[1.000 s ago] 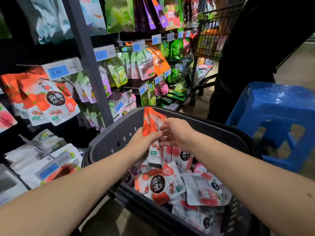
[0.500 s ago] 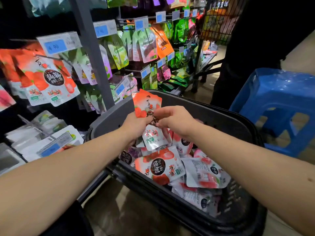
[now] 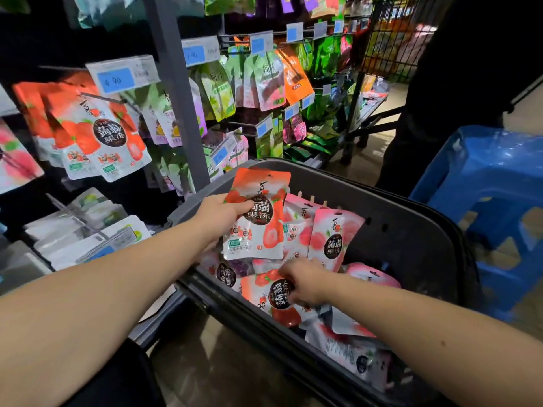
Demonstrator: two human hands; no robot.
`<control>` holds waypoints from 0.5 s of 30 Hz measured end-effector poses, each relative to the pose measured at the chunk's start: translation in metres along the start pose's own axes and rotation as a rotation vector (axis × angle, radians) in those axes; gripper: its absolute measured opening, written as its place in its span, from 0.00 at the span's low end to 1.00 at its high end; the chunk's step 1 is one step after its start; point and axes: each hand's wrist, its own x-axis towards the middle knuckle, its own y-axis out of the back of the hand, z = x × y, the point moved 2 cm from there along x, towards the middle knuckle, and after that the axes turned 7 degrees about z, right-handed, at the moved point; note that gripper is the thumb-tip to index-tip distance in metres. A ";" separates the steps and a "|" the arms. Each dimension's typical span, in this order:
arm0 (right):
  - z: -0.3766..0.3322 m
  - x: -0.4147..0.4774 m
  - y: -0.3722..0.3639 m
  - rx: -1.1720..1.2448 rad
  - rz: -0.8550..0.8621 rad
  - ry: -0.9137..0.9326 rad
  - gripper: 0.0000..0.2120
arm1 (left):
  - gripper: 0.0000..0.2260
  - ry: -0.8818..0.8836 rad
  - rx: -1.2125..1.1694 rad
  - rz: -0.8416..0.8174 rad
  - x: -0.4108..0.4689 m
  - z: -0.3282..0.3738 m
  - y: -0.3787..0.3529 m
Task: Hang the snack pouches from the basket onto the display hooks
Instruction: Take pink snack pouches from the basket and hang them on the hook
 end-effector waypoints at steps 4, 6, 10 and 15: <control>-0.001 0.000 -0.008 -0.268 -0.038 -0.012 0.34 | 0.02 0.001 -0.023 0.001 0.001 0.000 0.003; -0.001 0.000 -0.007 -0.366 -0.060 -0.069 0.39 | 0.01 -0.002 -0.033 -0.006 0.001 0.002 0.003; 0.004 -0.003 -0.005 -0.417 -0.087 -0.152 0.43 | 0.02 -0.021 -0.051 -0.012 0.000 0.001 0.006; 0.013 -0.009 0.007 -0.324 -0.108 -0.152 0.40 | 0.02 -0.004 -0.048 0.017 0.001 -0.001 0.013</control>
